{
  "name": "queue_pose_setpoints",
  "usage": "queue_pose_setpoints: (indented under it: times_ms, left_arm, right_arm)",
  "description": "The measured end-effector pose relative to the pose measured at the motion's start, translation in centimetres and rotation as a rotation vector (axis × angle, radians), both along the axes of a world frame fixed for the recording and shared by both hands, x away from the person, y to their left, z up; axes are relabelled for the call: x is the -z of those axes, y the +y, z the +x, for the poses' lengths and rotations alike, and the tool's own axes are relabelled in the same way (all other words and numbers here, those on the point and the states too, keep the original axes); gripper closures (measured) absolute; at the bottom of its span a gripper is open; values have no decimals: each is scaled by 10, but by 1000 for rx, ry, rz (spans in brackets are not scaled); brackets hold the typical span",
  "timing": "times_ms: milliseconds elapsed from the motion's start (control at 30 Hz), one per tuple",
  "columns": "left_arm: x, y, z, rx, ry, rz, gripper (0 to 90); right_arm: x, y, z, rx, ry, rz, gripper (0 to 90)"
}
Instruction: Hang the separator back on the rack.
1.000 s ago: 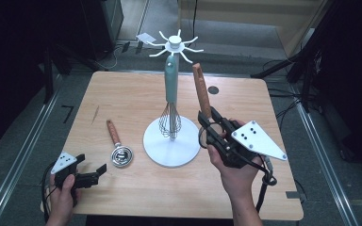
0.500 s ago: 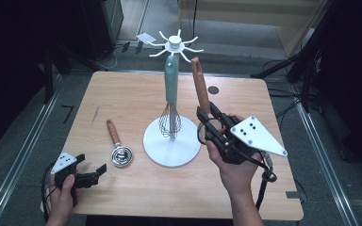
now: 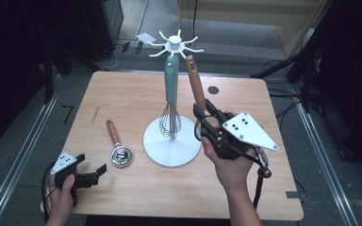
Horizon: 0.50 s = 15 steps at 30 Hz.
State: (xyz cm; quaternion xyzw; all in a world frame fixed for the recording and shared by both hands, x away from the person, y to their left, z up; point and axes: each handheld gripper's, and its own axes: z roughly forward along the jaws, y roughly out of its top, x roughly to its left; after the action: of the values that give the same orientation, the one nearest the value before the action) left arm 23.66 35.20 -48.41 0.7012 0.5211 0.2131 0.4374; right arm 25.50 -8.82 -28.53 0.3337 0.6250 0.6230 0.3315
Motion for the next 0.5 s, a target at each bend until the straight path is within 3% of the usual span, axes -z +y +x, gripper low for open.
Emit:
queue_pose_setpoints:
  times_ms: [300,500]
  left_arm:
    - [0,0,0,1,3,-1,0]
    - [0,-1,0,6,6,0,0]
  right_arm:
    - [3,3,3,6,-5,-6,706]
    - [6,4,8,-27,15,5,701]
